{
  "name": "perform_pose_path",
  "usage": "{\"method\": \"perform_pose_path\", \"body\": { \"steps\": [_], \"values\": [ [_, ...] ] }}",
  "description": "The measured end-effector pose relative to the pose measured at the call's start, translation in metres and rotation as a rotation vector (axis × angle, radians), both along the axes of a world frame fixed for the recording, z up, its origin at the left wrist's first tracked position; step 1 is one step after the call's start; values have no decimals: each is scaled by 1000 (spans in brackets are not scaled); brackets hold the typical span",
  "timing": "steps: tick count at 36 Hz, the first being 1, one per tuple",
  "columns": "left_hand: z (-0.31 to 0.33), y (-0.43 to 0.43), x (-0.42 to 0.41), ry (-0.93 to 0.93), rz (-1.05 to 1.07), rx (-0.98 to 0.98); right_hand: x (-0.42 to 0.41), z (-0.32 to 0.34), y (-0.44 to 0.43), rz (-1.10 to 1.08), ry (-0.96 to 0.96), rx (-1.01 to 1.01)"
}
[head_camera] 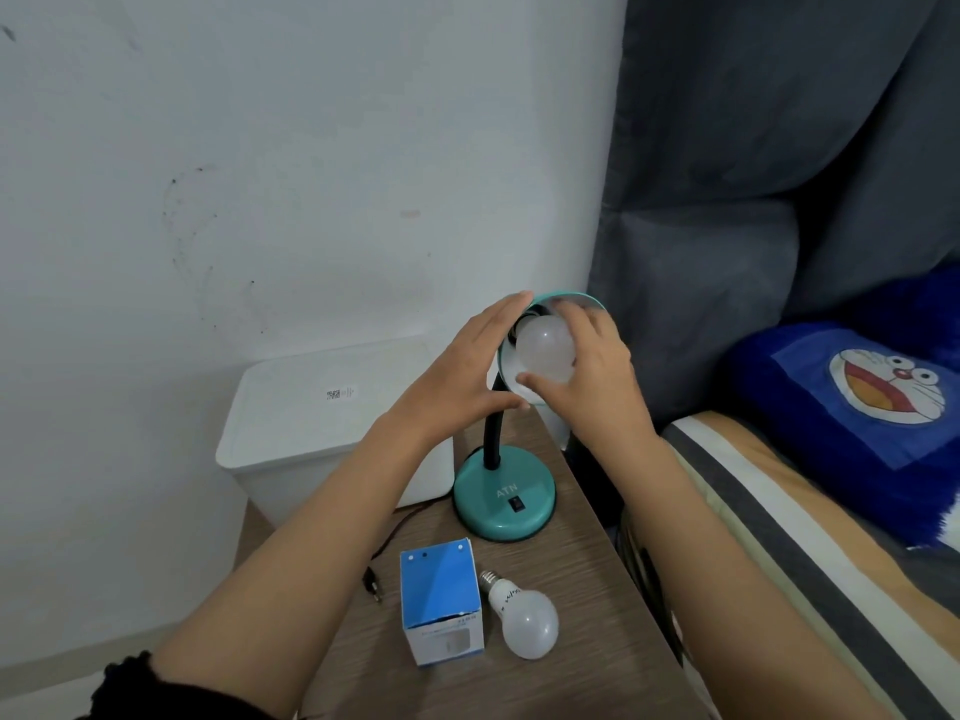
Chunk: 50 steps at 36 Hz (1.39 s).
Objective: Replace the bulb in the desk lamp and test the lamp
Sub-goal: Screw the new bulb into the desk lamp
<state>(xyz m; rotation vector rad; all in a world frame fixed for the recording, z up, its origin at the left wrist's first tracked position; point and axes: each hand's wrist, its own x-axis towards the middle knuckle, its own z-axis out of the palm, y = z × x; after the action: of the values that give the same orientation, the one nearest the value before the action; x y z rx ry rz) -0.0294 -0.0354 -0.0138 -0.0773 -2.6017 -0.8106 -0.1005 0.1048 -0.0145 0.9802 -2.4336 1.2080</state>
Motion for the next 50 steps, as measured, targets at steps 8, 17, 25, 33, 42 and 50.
{"method": "perform_pose_path", "body": {
  "steps": [8, 17, 25, 33, 42, 50],
  "values": [
    [-1, 1, 0, 15, -4, -8, 6, -3, -1, -91, 112, -34],
    [-1, 3, -2, 14, -8, -17, 4, 0, 0, -135, 83, 7],
    [0, 4, -1, 4, -3, -27, 3, 1, 1, -125, 55, 6],
    [5, 15, 7, -37, -5, -13, 5, 0, 0, -24, -64, -15],
    [23, 13, 19, -181, 33, -64, 20, 18, 9, -17, 14, 22],
    [38, -11, 61, -213, 199, -26, 56, 55, 5, 11, 106, -103]
  ]
}}
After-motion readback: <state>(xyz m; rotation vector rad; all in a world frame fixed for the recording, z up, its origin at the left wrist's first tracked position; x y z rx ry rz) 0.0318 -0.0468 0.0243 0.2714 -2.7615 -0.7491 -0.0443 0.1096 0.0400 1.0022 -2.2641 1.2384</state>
